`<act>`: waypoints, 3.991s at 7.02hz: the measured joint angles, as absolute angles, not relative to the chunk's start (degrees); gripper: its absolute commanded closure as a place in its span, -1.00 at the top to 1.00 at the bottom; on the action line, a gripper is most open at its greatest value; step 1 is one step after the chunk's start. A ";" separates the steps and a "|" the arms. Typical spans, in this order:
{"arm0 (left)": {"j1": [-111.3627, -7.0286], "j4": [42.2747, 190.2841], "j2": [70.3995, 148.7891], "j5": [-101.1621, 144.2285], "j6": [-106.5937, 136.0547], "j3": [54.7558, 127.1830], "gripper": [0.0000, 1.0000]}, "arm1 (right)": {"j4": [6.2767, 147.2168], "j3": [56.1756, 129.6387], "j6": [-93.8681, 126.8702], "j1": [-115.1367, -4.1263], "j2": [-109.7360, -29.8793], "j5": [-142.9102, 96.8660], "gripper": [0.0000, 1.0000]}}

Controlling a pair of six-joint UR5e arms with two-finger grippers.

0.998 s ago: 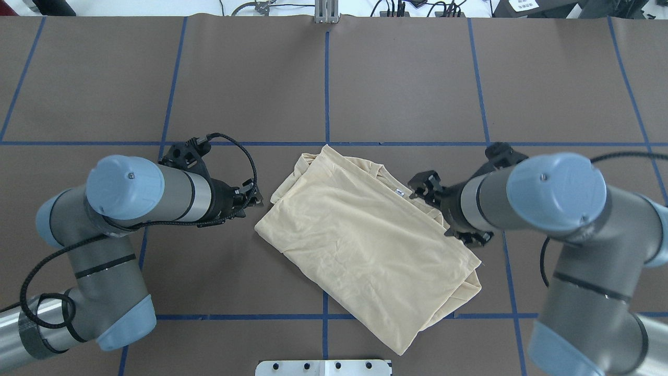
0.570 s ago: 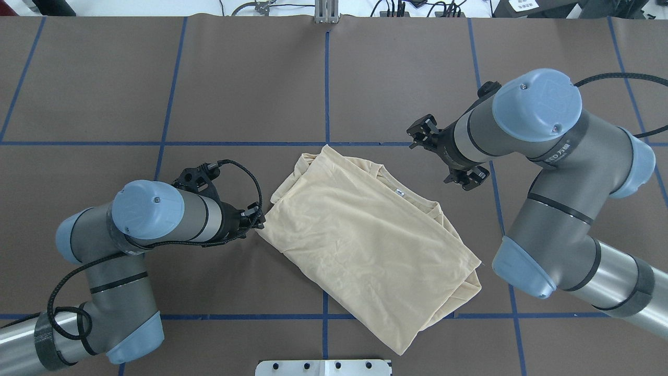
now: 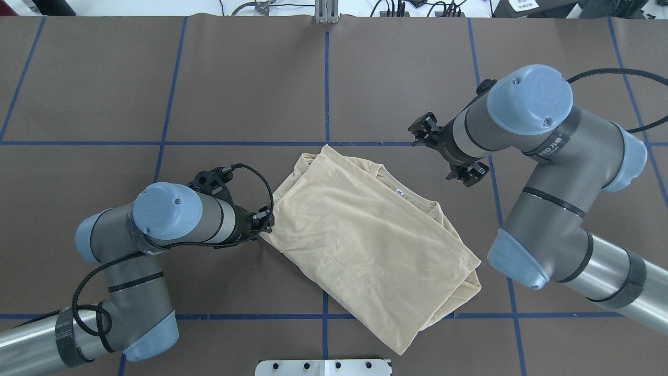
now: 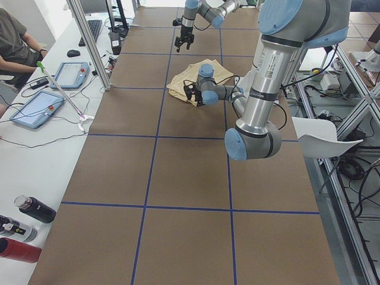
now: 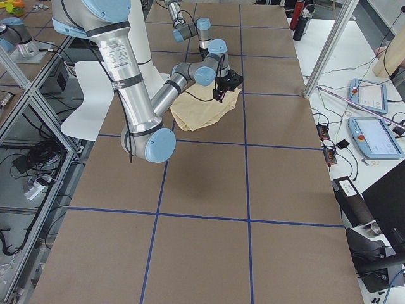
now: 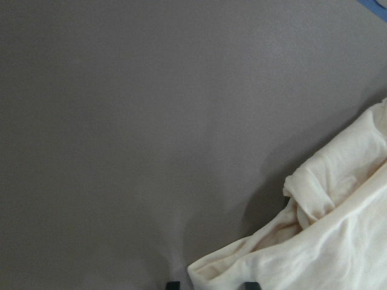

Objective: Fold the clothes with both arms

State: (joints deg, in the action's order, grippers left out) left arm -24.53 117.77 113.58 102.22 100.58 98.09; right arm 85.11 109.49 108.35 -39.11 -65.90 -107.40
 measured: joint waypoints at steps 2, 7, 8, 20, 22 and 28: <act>-24.60 117.77 113.74 102.14 100.59 97.57 -1.00 | 85.08 108.95 108.31 -39.00 -66.03 -107.40 1.00; -31.73 118.05 115.55 101.43 93.56 95.45 -1.00 | 84.99 108.63 108.77 -38.68 -66.10 -107.23 1.00; -34.32 119.08 118.48 101.43 91.36 91.54 -1.00 | 85.01 108.63 108.85 -38.60 -66.07 -107.21 1.00; -46.36 135.71 121.82 104.86 78.59 81.08 0.21 | 85.06 107.37 128.88 -14.73 -61.62 -87.00 0.73; -46.44 135.44 121.51 104.93 78.74 82.30 0.21 | 85.00 104.78 130.11 -13.03 -61.10 -86.23 0.54; -46.49 134.13 121.26 104.98 79.10 84.21 0.21 | 84.97 101.68 130.53 -12.76 -60.02 -86.13 -1.00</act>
State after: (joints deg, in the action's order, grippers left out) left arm -46.49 134.13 121.26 104.98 79.10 84.21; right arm 84.97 101.68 130.53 -12.76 -60.02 -86.13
